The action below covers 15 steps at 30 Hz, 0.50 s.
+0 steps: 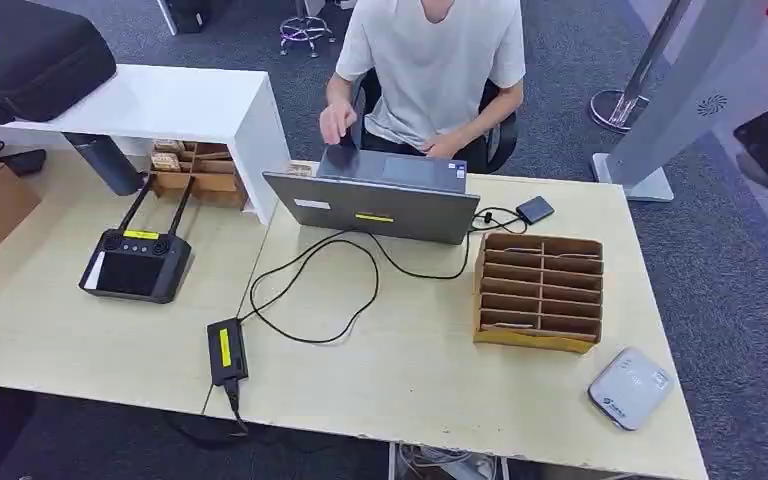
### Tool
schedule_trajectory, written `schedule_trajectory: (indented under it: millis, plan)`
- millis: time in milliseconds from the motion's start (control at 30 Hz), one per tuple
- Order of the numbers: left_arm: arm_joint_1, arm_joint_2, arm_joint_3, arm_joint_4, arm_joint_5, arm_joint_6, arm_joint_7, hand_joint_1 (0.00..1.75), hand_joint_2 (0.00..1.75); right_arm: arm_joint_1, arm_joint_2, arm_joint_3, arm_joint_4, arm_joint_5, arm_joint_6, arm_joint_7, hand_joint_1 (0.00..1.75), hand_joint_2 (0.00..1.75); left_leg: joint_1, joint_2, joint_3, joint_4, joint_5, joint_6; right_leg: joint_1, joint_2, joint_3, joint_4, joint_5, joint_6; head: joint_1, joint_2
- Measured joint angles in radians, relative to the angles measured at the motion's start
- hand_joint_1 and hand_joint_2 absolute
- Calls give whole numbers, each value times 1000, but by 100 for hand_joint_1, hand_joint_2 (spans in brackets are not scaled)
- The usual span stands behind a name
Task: Pass the card to the sensor for recognition and then transmit it.
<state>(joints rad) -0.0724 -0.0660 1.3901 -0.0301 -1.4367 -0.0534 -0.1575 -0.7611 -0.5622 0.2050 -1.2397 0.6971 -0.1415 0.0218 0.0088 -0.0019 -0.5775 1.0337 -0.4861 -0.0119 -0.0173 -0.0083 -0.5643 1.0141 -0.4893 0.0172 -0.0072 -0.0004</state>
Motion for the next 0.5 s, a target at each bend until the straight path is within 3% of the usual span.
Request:
schedule_trajectory:
  millis: [200,500]
  plan:
    - [-2,-8,-1,0,-33,17,21,0,175,-142,53,238,122,256,-35,48,0,175,1,-1,0,0,0,0,1,0,0,0,0,0,0,0]
    - [-4,-16,-1,0,-48,19,26,0,175,-203,103,361,212,308,-32,63,0,175,1,-2,-1,0,0,0,1,-1,-1,0,0,0,0,0]
